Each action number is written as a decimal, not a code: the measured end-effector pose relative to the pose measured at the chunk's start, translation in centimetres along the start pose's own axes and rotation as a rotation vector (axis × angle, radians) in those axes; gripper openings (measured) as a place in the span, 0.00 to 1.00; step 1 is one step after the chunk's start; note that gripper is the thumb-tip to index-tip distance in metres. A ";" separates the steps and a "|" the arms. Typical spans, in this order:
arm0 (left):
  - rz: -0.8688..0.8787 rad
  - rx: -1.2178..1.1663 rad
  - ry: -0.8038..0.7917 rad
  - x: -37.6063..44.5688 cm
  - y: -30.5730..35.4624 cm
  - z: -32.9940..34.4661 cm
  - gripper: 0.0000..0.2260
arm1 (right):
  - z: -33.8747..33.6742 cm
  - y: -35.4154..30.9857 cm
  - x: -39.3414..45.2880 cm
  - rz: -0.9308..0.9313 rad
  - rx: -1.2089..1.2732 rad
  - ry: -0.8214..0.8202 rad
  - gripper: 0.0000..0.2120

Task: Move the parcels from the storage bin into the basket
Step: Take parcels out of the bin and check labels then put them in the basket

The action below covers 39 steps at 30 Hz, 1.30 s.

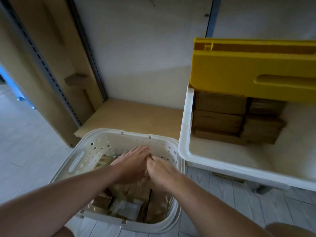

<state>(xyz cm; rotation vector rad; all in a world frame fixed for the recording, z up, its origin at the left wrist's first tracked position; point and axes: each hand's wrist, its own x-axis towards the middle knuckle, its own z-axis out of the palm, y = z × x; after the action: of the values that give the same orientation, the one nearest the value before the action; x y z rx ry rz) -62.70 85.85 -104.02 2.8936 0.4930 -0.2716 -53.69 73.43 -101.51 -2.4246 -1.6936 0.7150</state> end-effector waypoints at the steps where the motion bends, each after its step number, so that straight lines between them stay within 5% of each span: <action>1: 0.021 -0.013 0.028 -0.6 0.1 -1.1 0.33 | -0.9 -0.2 -0.8 -0.022 -0.003 0.020 0.30; 5: 0.043 -0.195 0.226 -3.4 0.9 -4.8 0.35 | -4.9 -0.7 -4.4 -0.112 0.029 0.121 0.40; 18: 0.232 -0.388 0.540 -3.9 11.6 -10.5 0.28 | -11.3 6.2 -12.4 -0.109 0.131 0.505 0.36; 33: 0.174 -0.508 0.495 7.1 20.2 -8.2 0.28 | -12.2 20.0 -17.4 0.256 0.223 0.510 0.41; 39: 0.101 -0.543 0.422 9.4 21.9 -7.4 0.27 | -12.2 23.8 -14.8 0.298 0.383 0.510 0.33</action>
<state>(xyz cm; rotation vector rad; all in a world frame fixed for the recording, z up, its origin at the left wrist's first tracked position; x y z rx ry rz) -45.36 70.10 -95.36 2.4171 0.4011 0.4325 -32.03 53.20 -94.10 -2.3296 -0.9268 0.3532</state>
